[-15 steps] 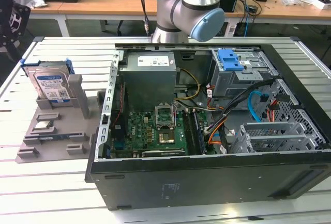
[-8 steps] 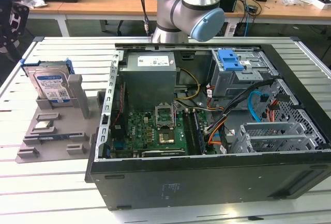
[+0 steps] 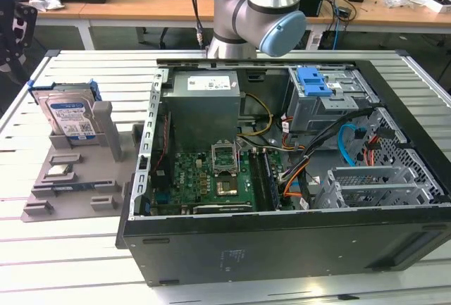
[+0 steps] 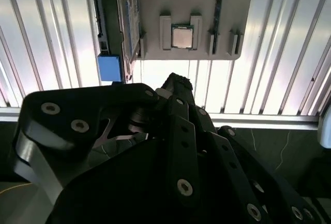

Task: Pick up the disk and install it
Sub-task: 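Pick up the disk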

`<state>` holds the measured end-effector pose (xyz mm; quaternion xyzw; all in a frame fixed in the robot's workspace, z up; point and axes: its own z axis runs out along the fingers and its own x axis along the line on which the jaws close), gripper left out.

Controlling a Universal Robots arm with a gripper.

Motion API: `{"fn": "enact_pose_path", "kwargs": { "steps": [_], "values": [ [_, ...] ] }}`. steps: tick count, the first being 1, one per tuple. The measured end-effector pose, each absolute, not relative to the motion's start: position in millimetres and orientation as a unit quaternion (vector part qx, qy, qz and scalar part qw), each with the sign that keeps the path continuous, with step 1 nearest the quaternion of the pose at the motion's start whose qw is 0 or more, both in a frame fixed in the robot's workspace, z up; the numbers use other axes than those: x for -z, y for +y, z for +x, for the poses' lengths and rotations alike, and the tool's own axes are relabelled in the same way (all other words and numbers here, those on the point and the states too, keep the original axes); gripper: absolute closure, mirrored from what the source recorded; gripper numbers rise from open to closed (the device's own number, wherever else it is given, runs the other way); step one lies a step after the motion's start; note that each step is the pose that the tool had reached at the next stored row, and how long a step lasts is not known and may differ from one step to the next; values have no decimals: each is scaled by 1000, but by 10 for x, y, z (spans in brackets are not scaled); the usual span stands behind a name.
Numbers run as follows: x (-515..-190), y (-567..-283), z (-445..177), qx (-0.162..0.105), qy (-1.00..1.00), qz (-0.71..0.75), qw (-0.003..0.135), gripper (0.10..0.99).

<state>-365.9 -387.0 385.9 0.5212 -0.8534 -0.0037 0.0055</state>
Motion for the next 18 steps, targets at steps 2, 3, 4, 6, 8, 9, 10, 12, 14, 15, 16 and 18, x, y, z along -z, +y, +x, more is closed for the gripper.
{"fn": "enact_pose_path", "kwargs": {
  "steps": [2, 3, 4, 6, 8, 9, 10, 12, 14, 15, 16, 18],
  "values": [
    [-3859, -3870, -3659, 3, -847, 532, 6, 980],
    [-3859, -3870, -3659, 3, -843, 538, 6, 980],
    [-3859, -3870, -3659, 3, -840, 543, 6, 980],
    [-3859, -3870, -3659, 3, -835, 551, 6, 980],
    [-3859, -3870, -3659, 3, -827, 562, 6, 980],
    [-3859, -3870, -3659, 2, -823, 567, 6, 980],
    [-3859, -3870, -3659, 2, -820, 572, 6, 980],
    [-3859, -3869, -3659, 1, -813, 582, 7, 980],
    [-3859, -3869, -3659, 1, -801, 599, 7, 980],
    [-3859, -3868, -3659, 1, -796, 605, 7, 980],
    [-3859, -3868, -3659, 1, -791, 612, 7, 980],
    [-3859, -3867, -3659, 1, -779, 627, 7, 980]
  ]
}}
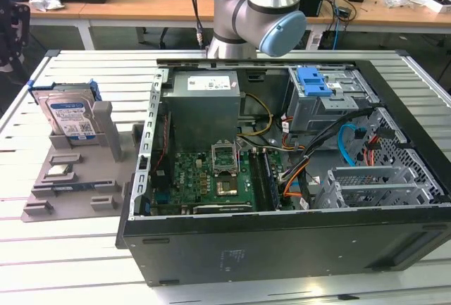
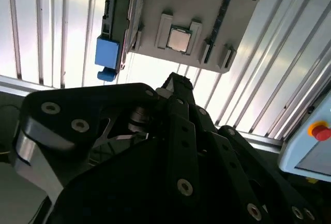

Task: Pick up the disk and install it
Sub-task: 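Pick up the disk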

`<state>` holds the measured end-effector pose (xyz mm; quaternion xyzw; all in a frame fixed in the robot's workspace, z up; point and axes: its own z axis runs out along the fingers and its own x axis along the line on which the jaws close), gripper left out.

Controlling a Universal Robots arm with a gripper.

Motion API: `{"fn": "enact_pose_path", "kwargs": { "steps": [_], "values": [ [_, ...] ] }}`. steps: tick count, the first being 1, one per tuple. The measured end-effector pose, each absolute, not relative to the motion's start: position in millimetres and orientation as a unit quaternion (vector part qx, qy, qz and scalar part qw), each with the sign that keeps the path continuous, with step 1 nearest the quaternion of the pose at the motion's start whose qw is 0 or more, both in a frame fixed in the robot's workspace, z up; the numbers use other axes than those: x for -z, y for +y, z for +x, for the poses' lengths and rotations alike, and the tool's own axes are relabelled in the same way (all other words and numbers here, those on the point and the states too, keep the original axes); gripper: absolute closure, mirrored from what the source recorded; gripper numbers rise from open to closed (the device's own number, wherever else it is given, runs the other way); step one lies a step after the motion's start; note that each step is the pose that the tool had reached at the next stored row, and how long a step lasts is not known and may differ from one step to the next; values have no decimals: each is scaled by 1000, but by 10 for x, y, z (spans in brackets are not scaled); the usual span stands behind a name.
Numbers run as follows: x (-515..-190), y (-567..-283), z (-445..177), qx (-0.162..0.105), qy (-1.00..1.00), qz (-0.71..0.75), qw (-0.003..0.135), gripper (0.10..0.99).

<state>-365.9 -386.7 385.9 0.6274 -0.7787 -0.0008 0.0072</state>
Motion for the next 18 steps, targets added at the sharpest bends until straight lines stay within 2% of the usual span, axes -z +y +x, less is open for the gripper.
{"fn": "enact_pose_path", "kwargs": {
  "steps": [8, 18],
  "values": [
    [-3859, -3865, -3659, 0, -728, 685, 7, 980],
    [-3859, -3865, -3659, 0, -726, 687, 7, 980]
  ]
}}
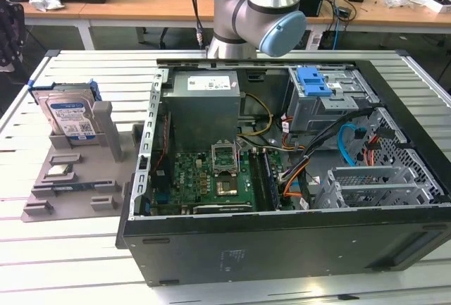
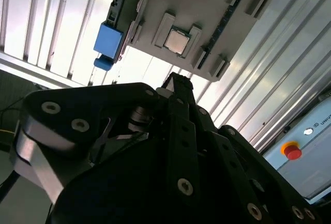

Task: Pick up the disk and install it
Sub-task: 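Pick up the disk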

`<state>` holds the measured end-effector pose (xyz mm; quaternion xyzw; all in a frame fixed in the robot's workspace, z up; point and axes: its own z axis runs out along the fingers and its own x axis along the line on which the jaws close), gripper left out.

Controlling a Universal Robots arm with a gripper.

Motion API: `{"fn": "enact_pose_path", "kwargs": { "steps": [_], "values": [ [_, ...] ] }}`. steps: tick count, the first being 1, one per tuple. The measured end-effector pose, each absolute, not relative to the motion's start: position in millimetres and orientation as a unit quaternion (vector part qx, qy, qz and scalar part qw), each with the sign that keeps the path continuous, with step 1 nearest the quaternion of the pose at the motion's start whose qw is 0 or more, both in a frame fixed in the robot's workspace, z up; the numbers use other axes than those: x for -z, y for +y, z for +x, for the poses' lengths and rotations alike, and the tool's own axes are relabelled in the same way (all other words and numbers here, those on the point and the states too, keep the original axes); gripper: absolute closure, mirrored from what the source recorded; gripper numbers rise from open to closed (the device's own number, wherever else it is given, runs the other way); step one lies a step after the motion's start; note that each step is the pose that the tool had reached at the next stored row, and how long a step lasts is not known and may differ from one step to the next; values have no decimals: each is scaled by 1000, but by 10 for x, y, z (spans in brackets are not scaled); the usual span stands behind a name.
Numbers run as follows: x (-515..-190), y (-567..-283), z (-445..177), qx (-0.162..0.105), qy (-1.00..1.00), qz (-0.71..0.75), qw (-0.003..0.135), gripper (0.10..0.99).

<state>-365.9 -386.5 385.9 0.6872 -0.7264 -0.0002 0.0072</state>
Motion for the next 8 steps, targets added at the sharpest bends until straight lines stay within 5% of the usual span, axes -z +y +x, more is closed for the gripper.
{"fn": "enact_pose_path", "kwargs": {
  "steps": [3, 8],
  "values": [
    [-3859, -3865, -3659, 0, -726, 688, 7, 918],
    [-3859, -3865, -3659, 0, -726, 688, 7, 671]
  ]
}}
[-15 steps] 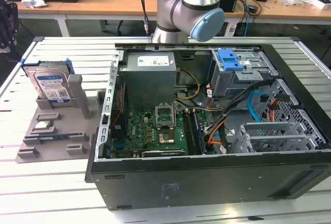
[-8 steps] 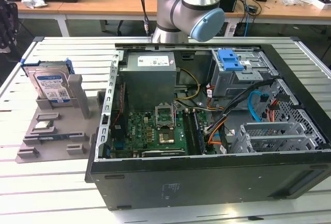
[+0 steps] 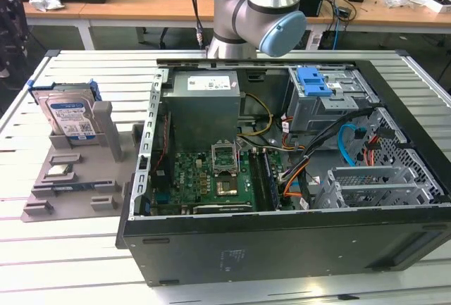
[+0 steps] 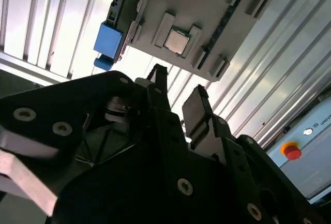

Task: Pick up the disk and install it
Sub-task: 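Pick up the disk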

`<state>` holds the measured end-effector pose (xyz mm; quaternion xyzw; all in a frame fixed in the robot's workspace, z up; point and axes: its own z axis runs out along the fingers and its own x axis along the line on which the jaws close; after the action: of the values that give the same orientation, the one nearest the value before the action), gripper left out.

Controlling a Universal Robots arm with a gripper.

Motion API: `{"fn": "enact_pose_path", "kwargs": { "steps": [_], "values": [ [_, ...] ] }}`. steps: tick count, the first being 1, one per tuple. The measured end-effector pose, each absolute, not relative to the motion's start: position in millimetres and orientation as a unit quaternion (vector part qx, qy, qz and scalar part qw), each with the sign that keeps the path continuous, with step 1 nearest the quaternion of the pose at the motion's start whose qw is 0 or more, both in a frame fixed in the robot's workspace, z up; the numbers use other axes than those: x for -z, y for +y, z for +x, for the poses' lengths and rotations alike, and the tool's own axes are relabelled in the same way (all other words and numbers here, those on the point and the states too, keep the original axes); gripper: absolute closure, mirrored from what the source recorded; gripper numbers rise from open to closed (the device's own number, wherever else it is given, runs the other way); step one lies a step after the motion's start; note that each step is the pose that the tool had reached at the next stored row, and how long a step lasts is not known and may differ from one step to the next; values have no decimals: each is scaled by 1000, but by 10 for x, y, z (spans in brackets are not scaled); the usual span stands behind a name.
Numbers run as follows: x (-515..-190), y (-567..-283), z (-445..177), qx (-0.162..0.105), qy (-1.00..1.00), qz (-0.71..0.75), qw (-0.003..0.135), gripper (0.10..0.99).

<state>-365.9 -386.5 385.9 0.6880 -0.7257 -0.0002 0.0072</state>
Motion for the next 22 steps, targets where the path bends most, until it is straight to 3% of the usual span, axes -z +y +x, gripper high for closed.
{"fn": "enact_pose_path", "kwargs": {
  "steps": [3, 4, 6, 7, 22],
  "values": [
    [-3859, -3865, -3659, 0, -725, 688, 7, 608],
    [-3859, -3865, -3659, 0, -725, 688, 7, 490],
    [-3859, -3865, -3659, 0, -725, 689, 7, 490],
    [-3859, -3865, -3659, 0, -725, 689, 7, 427],
    [-3740, -3519, -3659, 0, -725, 689, 7, 427]
  ]
}}
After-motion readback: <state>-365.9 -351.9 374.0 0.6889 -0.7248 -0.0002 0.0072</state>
